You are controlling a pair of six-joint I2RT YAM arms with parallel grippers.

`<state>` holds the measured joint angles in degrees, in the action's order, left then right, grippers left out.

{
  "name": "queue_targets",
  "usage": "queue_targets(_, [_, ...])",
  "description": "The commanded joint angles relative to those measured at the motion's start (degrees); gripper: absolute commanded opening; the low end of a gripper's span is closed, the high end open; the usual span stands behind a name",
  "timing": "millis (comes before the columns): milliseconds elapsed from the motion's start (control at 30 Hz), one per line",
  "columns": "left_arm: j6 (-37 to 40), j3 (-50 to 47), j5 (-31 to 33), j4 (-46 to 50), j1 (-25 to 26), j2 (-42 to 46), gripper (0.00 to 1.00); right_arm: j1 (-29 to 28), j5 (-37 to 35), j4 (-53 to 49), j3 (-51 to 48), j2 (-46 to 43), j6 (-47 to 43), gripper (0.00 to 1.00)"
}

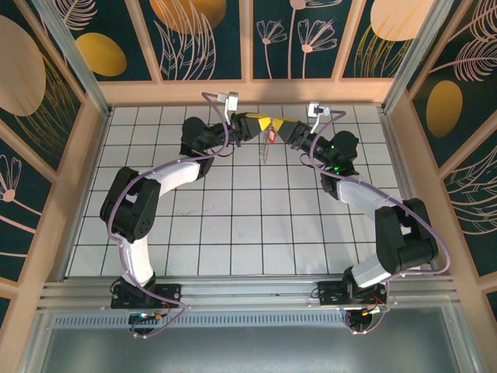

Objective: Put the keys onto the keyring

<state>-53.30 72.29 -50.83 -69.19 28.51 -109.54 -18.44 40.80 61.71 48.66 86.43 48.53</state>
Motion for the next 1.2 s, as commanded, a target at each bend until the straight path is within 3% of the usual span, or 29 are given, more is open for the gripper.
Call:
queue_targets(0, [-0.42,0.08,0.2,-2.9,0.41,1.79,0.0,-0.51,1.21,2.32,1.74,0.63,-0.34,0.23])
queue_targets(233, [-0.23,0.13,0.03,-2.62,0.54,1.72,0.0,-0.68,2.27,1.98,2.67,1.46,-0.45,0.2])
queue_targets(367, [-0.03,0.21,0.03,-2.36,0.49,1.71,0.0,-0.7,2.35,1.32,2.66,1.46,-1.14,0.01])
queue_targets(533, [0.62,0.8,0.21,-0.52,0.4,1.95,0.0,0.01,1.85,-3.22,3.31,0.87,-4.38,0.0])
queue_targets(767, [10.05,3.35,-0.01,12.93,-2.85,6.07,0.31,4.91,6.34,-12.32,7.26,1.61,-9.93,0.0])
queue_targets(933, [20.07,8.56,-2.27,27.9,-4.55,6.69,0.39,8.21,12.96,-19.09,13.72,5.55,-13.91,0.0])
queue_targets(1167, [29.48,16.65,-6.48,42.52,-5.99,2.82,0.42,10.33,22.13,-28.75,24.79,12.22,-18.87,0.0])
